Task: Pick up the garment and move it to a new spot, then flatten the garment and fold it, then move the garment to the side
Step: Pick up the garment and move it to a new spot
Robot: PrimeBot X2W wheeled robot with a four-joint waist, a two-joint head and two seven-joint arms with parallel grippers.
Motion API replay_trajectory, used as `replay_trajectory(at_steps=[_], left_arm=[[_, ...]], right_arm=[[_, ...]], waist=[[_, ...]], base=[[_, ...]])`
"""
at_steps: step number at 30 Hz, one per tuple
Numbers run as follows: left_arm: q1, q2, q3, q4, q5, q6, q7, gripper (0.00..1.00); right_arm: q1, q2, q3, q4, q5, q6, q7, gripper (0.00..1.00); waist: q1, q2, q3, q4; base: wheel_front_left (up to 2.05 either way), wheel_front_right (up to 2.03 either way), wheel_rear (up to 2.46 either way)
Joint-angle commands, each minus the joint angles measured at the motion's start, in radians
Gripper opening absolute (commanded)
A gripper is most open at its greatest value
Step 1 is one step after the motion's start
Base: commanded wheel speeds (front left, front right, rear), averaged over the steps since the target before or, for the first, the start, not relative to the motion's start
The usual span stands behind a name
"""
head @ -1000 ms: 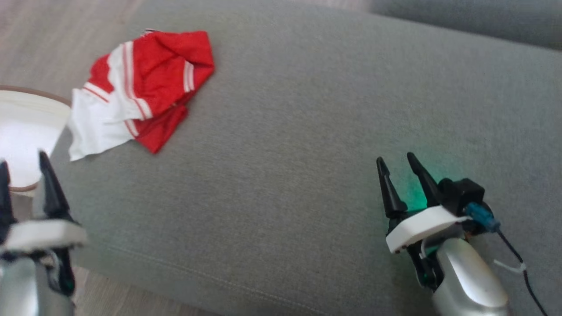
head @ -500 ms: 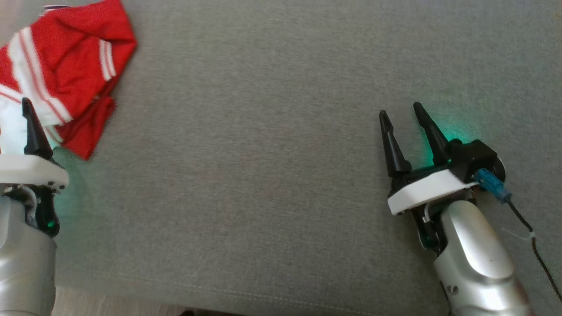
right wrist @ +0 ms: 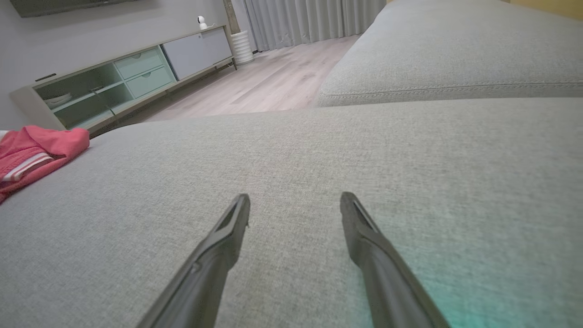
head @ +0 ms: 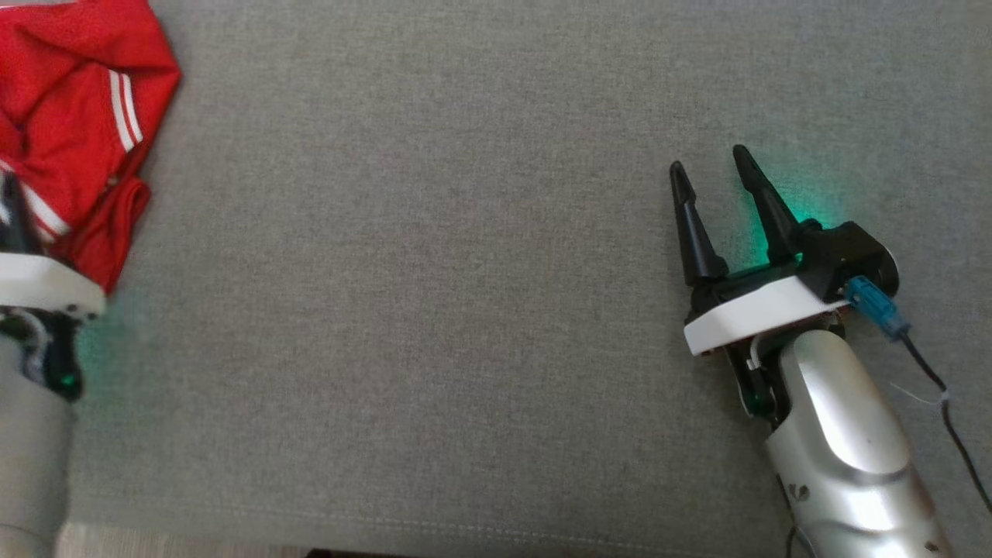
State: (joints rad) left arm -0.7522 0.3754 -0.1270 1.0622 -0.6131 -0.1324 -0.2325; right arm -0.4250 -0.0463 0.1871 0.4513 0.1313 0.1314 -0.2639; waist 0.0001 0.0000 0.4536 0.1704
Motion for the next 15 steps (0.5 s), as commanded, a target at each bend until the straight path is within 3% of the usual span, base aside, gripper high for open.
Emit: replay_trajectory(at_steps=[1,6,15], left_arm=[[-0.037,0.1,0.01,-0.036,0.014,0.002,-0.021,0.0],[-0.109,0.164,0.014,-0.247,0.067,0.002,-0.029,0.0],[-0.164,0.142,-0.101,-0.605,0.154,0.002,-0.029,0.0]], right_arm=[[0.018,-0.004,0.001,0.016,0.009,-0.001,0.002,1.0],[0.029,-0.004,0.002,0.019,0.042,-0.001,0.002,1.0],[0.07,-0.004,0.047,0.021,0.134,-0.001,0.002,1.0]], waist=[[-0.0001,0.0,-0.016,0.001],[-0.0001,0.0,-0.078,-0.005],[-0.0001,0.0,-0.22,-0.107]], base=[[0.0,0.0,0.0],[0.0,0.0,0.0],[0.0,0.0,0.0]])
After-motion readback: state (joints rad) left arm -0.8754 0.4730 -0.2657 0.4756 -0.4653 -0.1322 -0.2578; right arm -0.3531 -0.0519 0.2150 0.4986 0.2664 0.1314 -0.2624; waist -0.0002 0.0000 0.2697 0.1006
